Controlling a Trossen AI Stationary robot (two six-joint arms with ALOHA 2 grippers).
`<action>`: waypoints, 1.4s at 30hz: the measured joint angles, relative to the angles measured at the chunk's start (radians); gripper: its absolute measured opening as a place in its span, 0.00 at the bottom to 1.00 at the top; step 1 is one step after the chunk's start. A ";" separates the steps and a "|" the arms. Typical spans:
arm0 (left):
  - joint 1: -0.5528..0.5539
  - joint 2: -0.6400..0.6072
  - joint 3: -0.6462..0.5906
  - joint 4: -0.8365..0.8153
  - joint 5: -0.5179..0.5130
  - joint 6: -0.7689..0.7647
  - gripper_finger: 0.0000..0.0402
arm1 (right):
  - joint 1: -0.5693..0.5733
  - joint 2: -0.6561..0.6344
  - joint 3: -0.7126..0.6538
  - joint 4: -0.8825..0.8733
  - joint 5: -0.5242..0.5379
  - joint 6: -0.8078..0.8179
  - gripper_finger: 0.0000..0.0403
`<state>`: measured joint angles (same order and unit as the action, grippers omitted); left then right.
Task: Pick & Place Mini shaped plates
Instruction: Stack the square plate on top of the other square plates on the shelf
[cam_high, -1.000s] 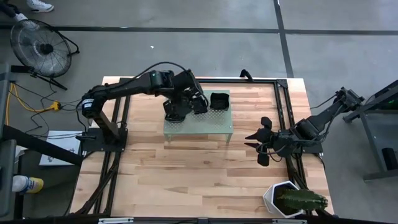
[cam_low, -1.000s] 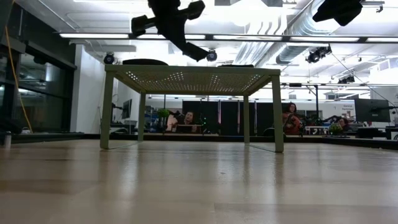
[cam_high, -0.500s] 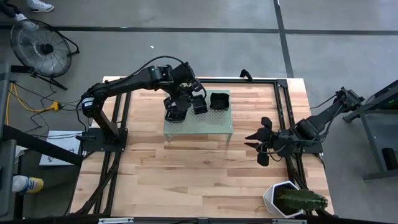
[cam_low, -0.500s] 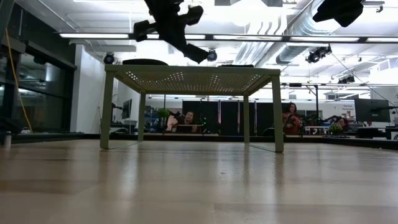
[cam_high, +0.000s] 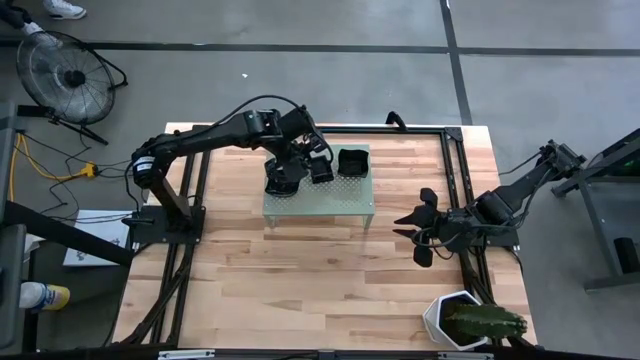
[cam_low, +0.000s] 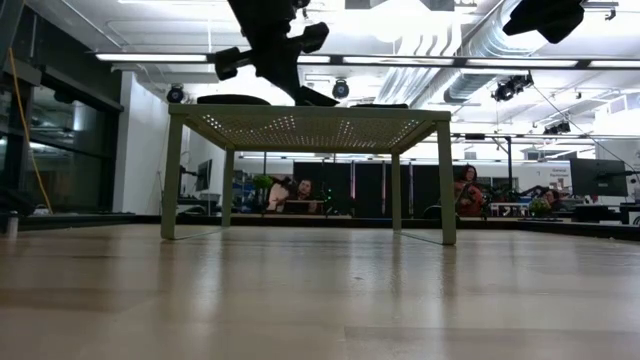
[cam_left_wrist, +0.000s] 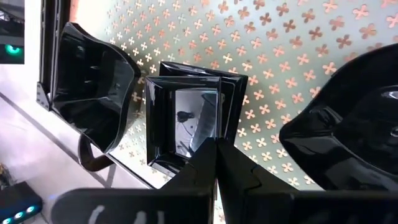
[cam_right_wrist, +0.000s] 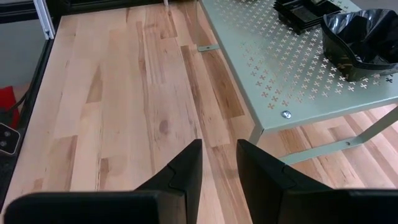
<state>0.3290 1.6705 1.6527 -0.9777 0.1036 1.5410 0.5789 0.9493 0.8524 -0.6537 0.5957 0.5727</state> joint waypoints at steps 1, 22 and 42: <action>0.000 0.000 0.000 0.000 0.000 0.000 0.00 | 0.000 0.000 0.000 0.000 0.000 0.000 0.23; -0.001 0.015 -0.002 0.024 0.017 0.007 0.00 | 0.000 0.000 0.000 0.000 0.000 0.000 0.23; -0.002 0.055 -0.001 0.017 -0.027 -0.003 0.00 | 0.000 0.000 0.000 0.000 0.000 -0.003 0.23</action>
<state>0.3275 1.7260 1.6520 -0.9610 0.0764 1.5381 0.5789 0.9493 0.8524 -0.6540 0.5953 0.5701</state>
